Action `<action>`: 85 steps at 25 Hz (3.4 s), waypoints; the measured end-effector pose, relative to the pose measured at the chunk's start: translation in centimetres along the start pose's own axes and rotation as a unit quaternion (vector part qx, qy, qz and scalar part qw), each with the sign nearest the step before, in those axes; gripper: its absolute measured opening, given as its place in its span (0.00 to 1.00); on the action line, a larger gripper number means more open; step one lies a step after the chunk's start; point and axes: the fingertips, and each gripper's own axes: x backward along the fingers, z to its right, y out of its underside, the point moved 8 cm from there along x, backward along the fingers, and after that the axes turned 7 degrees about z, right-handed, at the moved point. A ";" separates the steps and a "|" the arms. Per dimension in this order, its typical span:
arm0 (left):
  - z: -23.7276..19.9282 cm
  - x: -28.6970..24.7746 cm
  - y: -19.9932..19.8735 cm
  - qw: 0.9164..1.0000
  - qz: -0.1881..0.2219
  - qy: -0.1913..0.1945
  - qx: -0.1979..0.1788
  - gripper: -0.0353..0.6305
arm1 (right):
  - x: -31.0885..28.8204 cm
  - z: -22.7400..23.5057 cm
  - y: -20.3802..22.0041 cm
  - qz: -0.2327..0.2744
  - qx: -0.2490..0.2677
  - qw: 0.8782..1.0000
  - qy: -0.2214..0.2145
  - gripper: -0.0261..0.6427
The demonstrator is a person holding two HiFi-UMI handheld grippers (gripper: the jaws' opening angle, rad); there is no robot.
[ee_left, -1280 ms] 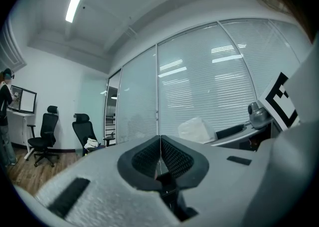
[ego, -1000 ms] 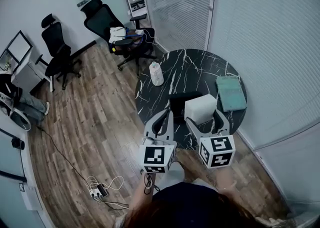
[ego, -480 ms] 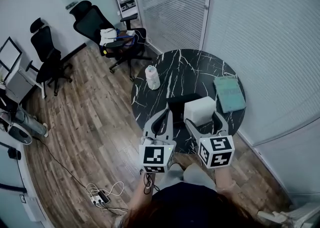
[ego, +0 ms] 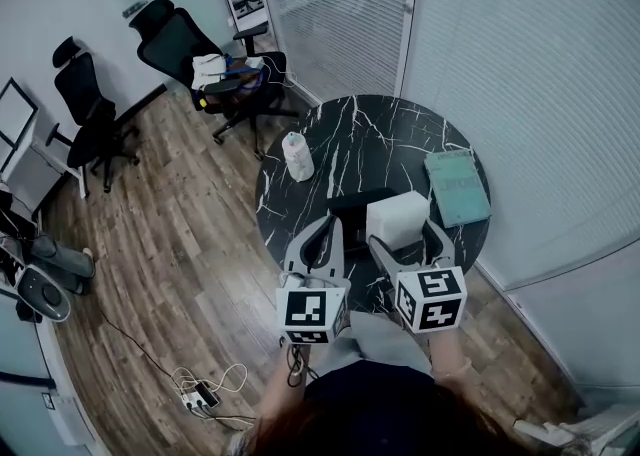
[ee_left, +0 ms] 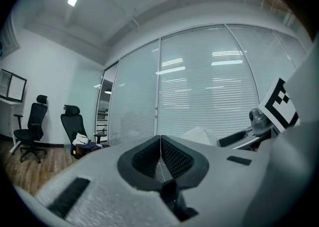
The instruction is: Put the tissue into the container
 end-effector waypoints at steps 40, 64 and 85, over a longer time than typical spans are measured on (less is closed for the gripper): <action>-2.9 -8.1 3.1 0.998 -0.029 -0.049 0.016 0.10 | -10.5 4.2 5.3 -0.192 -0.027 0.980 -0.044 0.66; -5.4 -10.7 5.8 0.996 -0.048 -0.061 0.032 0.10 | -14.7 4.5 10.2 -0.318 -0.025 0.946 -0.048 0.66; -5.2 -11.4 7.1 0.995 -0.062 -0.058 0.045 0.10 | -14.8 3.9 12.1 -0.358 -0.002 0.932 -0.050 0.66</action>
